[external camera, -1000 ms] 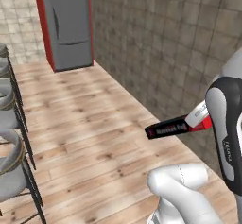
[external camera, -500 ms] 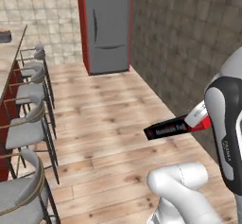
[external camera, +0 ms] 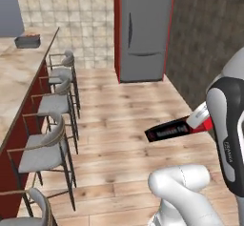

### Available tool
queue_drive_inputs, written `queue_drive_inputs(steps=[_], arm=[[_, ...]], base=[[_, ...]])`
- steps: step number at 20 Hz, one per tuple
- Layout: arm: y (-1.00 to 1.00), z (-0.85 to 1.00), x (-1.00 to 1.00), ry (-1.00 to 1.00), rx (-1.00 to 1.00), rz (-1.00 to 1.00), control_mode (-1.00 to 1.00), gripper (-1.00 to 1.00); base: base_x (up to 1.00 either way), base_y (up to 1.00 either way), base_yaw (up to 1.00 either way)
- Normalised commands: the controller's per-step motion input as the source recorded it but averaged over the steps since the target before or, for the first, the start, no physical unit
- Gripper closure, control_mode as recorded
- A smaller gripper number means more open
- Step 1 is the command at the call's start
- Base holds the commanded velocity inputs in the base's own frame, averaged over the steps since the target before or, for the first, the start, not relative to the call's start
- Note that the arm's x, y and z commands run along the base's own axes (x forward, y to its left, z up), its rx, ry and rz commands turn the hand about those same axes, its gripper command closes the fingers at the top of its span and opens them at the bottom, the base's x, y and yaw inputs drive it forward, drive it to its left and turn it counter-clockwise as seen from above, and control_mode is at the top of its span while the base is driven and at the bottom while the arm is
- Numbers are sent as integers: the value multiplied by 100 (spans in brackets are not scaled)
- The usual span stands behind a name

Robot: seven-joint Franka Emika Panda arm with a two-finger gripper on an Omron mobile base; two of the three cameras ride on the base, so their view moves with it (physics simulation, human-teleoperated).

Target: Retrieve the tupperware and aluminum foil from the cabinet and place them on the dining counter near the plate with bell pepper and hot dog to prepare for storing leftovers.

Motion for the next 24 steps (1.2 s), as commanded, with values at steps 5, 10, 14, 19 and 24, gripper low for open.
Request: queue_drive_inputs(steps=[5,10,14,19,24], arm=[[0,0,0,0,0,0,100,100],[0,0,0,0,0,0,100,100],[0,0,0,0,0,0,100,100],[0,0,0,0,0,0,100,100],[0,0,0,0,0,0,100,100]], base=[[100,-41,31],[100,-61,30],[100,-67,28],[100,-56,29],[97,-49,29]])
